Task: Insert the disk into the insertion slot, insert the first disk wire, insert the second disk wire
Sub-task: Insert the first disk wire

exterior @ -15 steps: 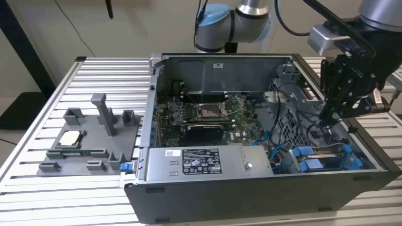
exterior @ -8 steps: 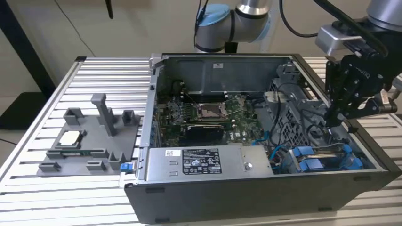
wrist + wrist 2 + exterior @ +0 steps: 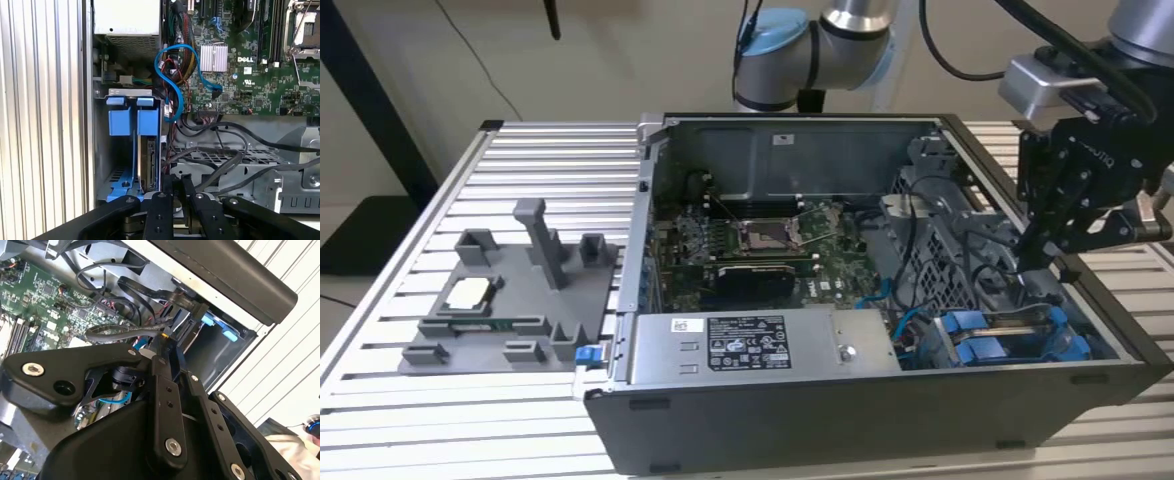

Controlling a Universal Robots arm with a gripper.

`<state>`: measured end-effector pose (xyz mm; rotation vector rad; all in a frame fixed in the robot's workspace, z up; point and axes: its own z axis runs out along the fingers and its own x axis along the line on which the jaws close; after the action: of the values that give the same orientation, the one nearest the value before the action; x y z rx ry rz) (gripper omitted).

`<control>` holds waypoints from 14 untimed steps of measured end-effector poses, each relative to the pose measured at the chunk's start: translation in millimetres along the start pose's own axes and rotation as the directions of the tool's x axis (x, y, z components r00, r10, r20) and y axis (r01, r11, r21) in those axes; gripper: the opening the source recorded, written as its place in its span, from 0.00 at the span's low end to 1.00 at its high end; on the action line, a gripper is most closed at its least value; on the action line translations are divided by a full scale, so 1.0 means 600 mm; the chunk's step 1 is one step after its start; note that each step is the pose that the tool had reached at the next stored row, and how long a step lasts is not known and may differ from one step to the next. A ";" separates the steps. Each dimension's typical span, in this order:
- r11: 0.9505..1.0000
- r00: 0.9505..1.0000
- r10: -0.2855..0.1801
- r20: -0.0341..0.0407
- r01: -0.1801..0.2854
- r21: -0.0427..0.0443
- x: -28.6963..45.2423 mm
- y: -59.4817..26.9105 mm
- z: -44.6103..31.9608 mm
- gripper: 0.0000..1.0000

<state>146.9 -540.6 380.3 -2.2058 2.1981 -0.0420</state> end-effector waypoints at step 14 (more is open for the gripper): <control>1.000 1.000 0.000 -0.006 0.000 -0.004 0.000 -0.012 0.006 0.19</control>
<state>154.1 -540.6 377.1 -2.2109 2.2026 -0.0442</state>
